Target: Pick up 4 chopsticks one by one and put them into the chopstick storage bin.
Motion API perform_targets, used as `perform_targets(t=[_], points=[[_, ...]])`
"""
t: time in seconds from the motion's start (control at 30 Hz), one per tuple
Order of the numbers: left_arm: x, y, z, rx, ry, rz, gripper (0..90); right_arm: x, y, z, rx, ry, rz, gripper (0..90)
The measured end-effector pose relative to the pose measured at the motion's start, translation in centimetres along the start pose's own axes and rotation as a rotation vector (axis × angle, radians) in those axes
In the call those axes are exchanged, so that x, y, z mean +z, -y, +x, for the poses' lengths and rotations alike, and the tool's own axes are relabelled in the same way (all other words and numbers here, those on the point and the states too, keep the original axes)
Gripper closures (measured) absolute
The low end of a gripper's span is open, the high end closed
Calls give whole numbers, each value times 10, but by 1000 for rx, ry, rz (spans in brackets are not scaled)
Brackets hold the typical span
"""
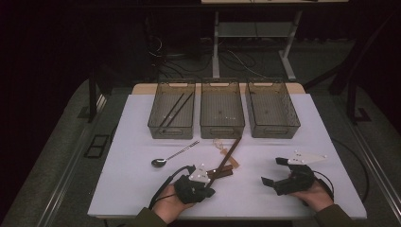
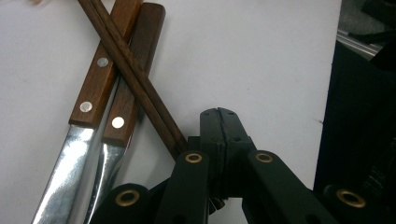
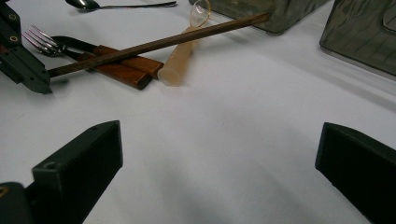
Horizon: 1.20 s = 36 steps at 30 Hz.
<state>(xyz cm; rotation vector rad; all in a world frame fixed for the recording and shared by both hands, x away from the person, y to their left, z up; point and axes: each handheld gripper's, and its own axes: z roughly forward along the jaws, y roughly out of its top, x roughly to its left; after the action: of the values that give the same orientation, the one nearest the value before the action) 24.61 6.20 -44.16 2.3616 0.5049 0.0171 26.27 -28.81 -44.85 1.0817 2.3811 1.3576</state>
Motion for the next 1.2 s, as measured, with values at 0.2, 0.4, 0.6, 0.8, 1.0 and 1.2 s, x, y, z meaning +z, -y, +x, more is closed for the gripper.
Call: perform_targets(t=[0.2,0.4,0.6,0.8,1.0,1.2], points=[[-1,0,2,13,-11,23,894,0,0,0,-1,0,-1,7],[-4,2,6,-1,-23,30,894,0,0,0,-3,1,-2,7],[-7,5,10,-46,-41,20,894,-1,0,0,-3,1,-3,7],[-12,7,15,-51,-48,36,894,-1,0,0,-2,0,-4,7],[-15,10,18,-78,-63,21,894,-1,0,0,-3,0,-4,7],[-21,12,23,-88,-69,36,894,-1,0,0,-3,0,-6,7]])
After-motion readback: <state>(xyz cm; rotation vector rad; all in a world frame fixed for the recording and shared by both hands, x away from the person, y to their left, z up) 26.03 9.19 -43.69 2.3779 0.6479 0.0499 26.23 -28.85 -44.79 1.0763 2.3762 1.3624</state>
